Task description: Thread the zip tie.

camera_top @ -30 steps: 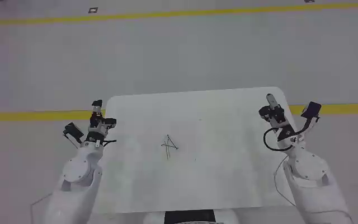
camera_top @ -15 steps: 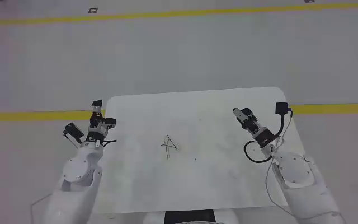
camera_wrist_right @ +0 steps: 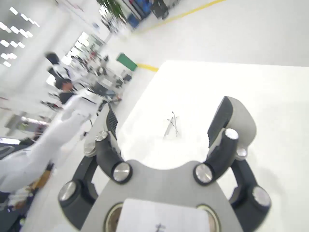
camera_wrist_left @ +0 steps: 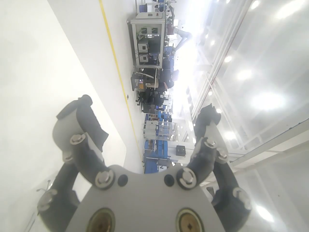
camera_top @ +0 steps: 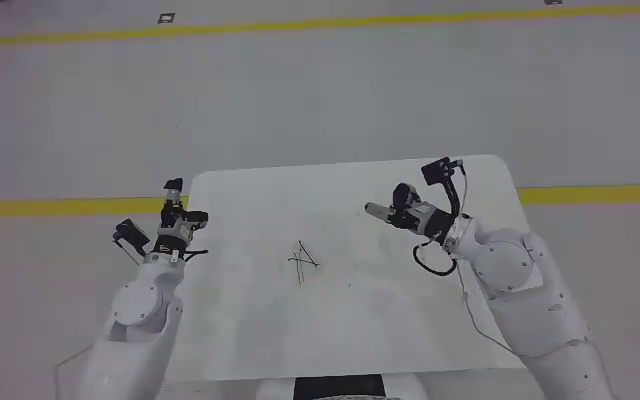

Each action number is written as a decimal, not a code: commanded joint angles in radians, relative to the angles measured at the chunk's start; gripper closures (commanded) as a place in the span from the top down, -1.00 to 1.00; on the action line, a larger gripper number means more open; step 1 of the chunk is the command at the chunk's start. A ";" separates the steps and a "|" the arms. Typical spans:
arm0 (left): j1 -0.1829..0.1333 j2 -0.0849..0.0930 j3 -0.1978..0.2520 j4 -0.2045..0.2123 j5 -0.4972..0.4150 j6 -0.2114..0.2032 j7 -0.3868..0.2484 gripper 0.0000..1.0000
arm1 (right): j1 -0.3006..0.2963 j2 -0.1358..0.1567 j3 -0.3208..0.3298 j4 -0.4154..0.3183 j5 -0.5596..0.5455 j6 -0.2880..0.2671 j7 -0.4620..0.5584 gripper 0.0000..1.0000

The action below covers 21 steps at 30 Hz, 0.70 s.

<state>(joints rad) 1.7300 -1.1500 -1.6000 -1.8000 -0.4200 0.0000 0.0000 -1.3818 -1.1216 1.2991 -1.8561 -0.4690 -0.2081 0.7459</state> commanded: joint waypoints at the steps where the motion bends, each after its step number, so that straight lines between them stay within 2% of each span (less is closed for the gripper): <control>1: 0.000 0.000 0.000 0.000 0.000 0.000 0.000 1.00 | 0.068 -0.005 -0.058 0.014 -0.013 0.008 0.050 1.00; 3: 0.000 0.000 0.000 0.000 0.000 0.000 0.000 1.00 | 0.103 -0.008 -0.096 0.034 -0.056 -0.013 0.056 1.00; 14: 0.000 0.000 0.000 0.005 0.003 -0.001 -0.003 1.00 | 0.103 -0.008 -0.096 0.034 -0.056 -0.013 0.056 1.00; 21: 0.002 0.004 -0.054 0.092 0.038 -0.052 -0.034 1.00 | 0.103 -0.008 -0.096 0.034 -0.056 -0.013 0.056 1.00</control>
<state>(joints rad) 1.7321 -1.1467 -1.6447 -1.7228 -0.3825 -0.0482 -0.0336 -1.2794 -1.1299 1.2034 -1.8225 -0.5245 -0.2208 0.8016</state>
